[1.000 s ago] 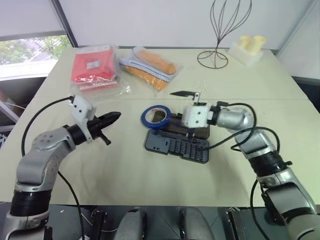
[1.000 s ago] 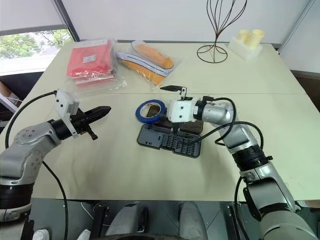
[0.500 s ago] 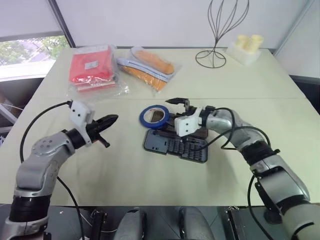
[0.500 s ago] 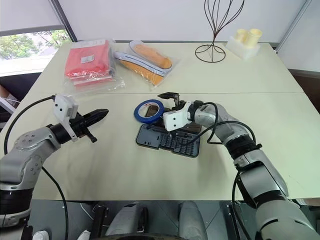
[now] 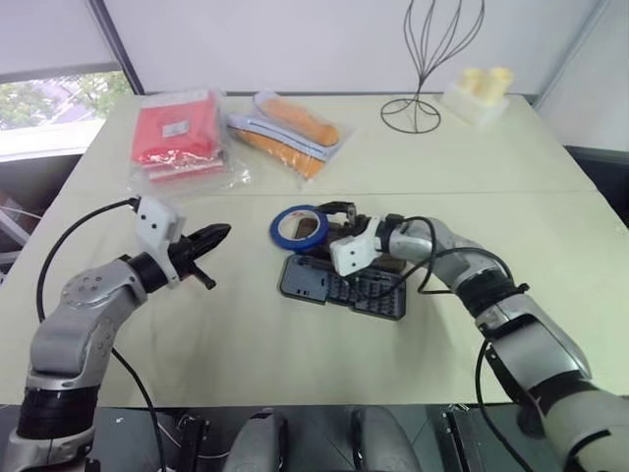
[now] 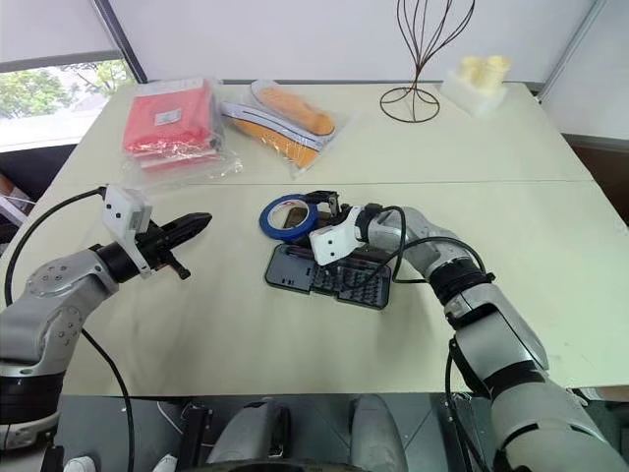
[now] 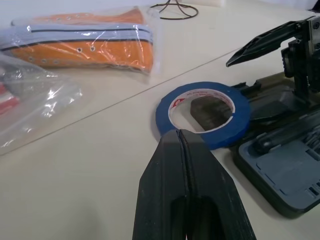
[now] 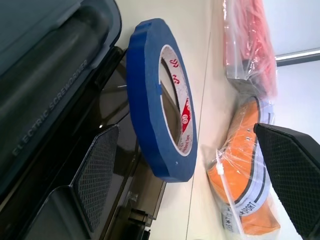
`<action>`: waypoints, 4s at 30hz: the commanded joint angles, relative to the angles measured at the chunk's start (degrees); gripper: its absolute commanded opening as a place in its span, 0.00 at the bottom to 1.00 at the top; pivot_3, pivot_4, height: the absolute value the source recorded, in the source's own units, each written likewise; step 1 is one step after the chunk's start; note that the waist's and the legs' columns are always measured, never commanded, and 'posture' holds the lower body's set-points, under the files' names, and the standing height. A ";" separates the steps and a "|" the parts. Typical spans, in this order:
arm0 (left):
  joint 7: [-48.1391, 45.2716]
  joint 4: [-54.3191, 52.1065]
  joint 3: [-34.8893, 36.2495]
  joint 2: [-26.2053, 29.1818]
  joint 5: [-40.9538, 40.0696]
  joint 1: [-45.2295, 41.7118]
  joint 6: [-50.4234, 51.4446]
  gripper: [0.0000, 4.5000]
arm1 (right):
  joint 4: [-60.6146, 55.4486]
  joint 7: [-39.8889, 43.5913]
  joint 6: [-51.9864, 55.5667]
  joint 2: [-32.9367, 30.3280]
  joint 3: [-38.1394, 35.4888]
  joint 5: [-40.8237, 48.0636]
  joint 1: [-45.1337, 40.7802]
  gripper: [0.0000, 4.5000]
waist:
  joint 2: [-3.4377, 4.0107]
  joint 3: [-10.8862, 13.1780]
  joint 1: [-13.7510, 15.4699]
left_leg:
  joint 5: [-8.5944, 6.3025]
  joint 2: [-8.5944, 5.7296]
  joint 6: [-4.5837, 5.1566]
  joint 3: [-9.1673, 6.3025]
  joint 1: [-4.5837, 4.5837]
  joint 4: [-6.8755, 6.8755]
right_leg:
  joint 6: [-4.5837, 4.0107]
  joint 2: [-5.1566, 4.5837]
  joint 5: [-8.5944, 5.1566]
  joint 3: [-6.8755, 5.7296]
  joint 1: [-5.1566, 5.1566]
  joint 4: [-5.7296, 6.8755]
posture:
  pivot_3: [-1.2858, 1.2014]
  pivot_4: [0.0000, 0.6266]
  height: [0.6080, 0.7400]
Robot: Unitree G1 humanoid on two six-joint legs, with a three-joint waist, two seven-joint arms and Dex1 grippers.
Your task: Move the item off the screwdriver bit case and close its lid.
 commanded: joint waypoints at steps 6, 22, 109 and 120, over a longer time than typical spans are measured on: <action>0.77 -2.52 1.30 -0.07 0.03 0.32 -0.49 0.00 | 1.93 -1.92 -0.44 2.41 0.27 0.09 -2.49 0.71 | 0.00 0.00 -0.06 | 0.01 0.01 -0.01 0.00 0.01 -0.01 | 0.00 0.00 0.00 0.00 -0.01 0.02 | 0.52 0.24 1.00; 1.86 -3.27 1.42 -0.59 0.35 1.13 -0.95 0.00 | -1.80 -0.36 3.25 1.87 -3.95 6.20 -1.05 0.02 | 0.01 0.00 -0.04 | 0.01 0.01 -0.02 -0.01 0.02 -0.01 | 0.00 0.00 0.00 0.00 -0.02 0.04 | 0.52 0.24 1.00; -0.51 1.80 -2.10 -4.78 3.66 -0.82 -3.53 0.00 | -45.63 15.28 104.26 -18.25 -14.42 52.64 4.10 0.99 | 0.34 0.05 0.61 | -0.05 0.01 0.13 -0.08 -0.70 0.08 | 0.00 0.01 0.00 0.01 -0.59 0.00 | 0.52 0.24 1.00; 0.54 0.92 -2.11 -4.77 3.47 -0.29 -3.12 0.00 | -46.90 9.66 112.73 -14.72 -15.24 51.19 7.00 0.99 | 0.32 0.05 1.74 | -0.05 -0.04 0.11 -0.04 -0.73 0.10 | 0.00 -0.05 0.01 0.00 -0.61 0.00 | 0.52 0.24 1.00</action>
